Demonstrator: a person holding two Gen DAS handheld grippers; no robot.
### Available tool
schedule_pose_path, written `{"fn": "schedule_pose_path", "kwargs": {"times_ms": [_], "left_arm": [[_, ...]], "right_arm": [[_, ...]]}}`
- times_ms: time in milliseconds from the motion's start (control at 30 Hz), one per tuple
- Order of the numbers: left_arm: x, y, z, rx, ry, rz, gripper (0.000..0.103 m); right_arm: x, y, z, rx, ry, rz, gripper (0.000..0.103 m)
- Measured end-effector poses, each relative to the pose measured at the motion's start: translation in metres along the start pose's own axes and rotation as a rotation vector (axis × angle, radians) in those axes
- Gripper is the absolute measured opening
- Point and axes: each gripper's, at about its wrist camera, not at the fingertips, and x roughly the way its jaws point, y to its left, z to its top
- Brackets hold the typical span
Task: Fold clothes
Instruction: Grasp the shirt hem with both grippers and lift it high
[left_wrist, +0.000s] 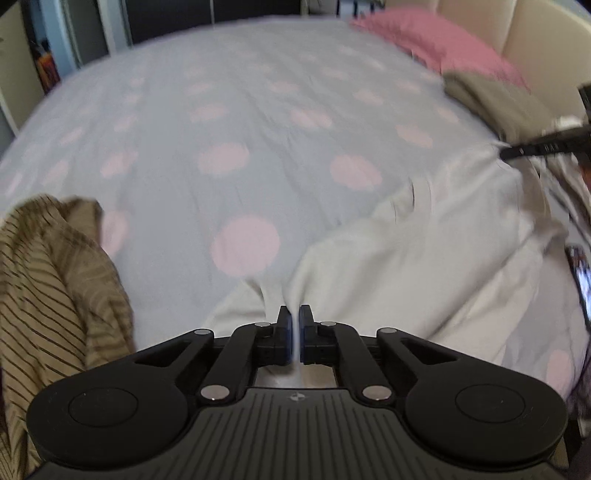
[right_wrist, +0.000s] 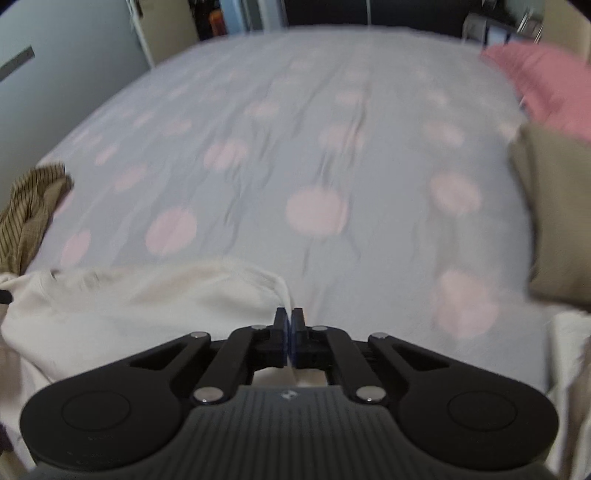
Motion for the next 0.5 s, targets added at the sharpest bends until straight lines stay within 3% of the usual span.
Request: {"fn": "schedule_pose_path", "kwargs": {"times_ms": [267,500], "left_arm": [[-0.073,-0.007,0.027,-0.064,-0.317,0.089,0.001],[-0.134,-0.029,0.054,-0.049,-0.522,0.121,0.001]], "right_arm": [[-0.084,0.018,0.011,-0.035,-0.258,-0.112,0.001],[-0.159,0.018,0.014,-0.022,-0.437,-0.183,0.001]]}}
